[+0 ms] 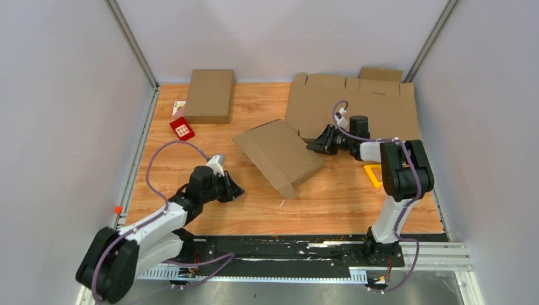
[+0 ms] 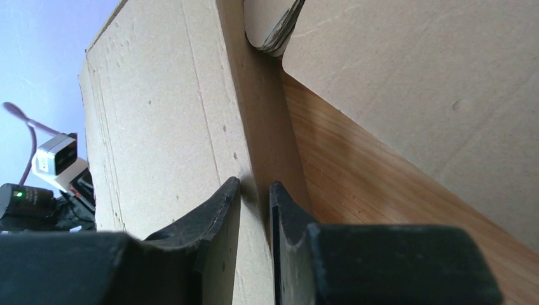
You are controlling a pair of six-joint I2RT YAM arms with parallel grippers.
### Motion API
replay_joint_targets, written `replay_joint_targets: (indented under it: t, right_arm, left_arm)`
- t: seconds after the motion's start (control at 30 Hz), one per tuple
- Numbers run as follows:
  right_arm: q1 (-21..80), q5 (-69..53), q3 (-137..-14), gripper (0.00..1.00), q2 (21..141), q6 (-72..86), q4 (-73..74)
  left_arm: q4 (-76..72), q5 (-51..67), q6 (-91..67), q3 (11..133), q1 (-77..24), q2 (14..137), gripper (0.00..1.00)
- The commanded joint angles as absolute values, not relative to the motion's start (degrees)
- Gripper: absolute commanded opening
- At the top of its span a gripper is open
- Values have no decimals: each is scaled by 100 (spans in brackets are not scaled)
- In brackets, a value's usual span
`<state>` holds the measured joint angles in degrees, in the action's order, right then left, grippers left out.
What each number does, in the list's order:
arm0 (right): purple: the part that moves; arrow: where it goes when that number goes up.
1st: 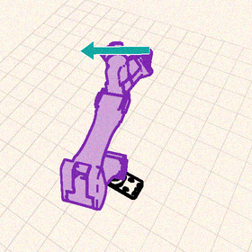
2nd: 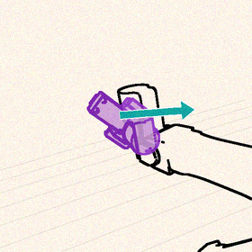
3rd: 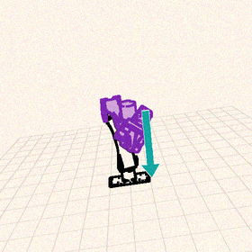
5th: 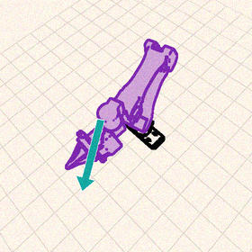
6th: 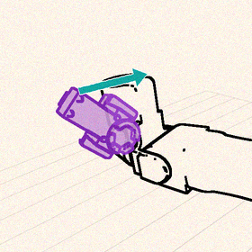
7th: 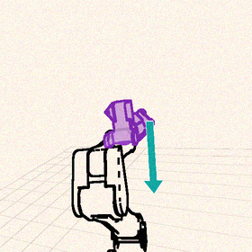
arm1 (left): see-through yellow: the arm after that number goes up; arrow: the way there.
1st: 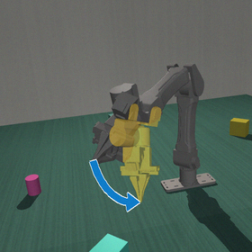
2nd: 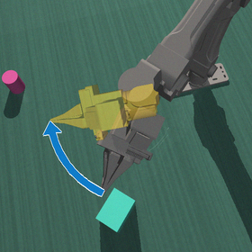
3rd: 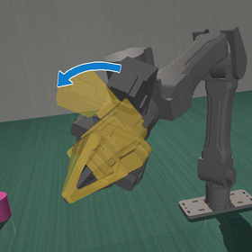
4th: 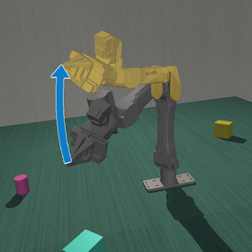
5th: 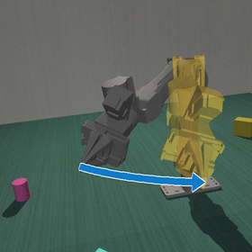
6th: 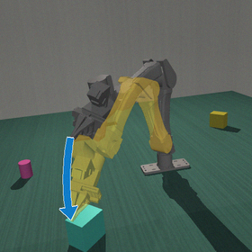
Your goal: Fold the paper box
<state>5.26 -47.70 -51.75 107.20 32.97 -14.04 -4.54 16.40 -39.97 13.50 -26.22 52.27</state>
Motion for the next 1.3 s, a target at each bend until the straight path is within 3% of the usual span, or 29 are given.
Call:
replay_joint_targets:
  t: [0.0, 0.17, 0.43, 0.9, 1.27]
  right_arm:
    - [475, -4188, -5019, 0, 11006, 3063, -983]
    - [475, -4160, -5019, 0, 10965, 3012, -950]
    - [537, -4175, -5051, 1, 10953, 2898, -881]
    - [1129, -3689, -5004, 24, 10278, 2493, -508]
    - [2127, -3348, -5269, 36, 9825, 1979, -23]
  left_arm:
    - [-2361, 1350, -4543, 1325, -2920, 6184, 1]
    - [-3952, 852, -5123, 1568, -3448, 7612, 0]
    - [-5616, 1026, -5755, 2246, -3711, 9192, 0]
    - [-4392, 1128, -4785, 3006, -3835, 8629, 0]
    - [-3638, 1088, -4376, 3193, -3840, 8436, 0]
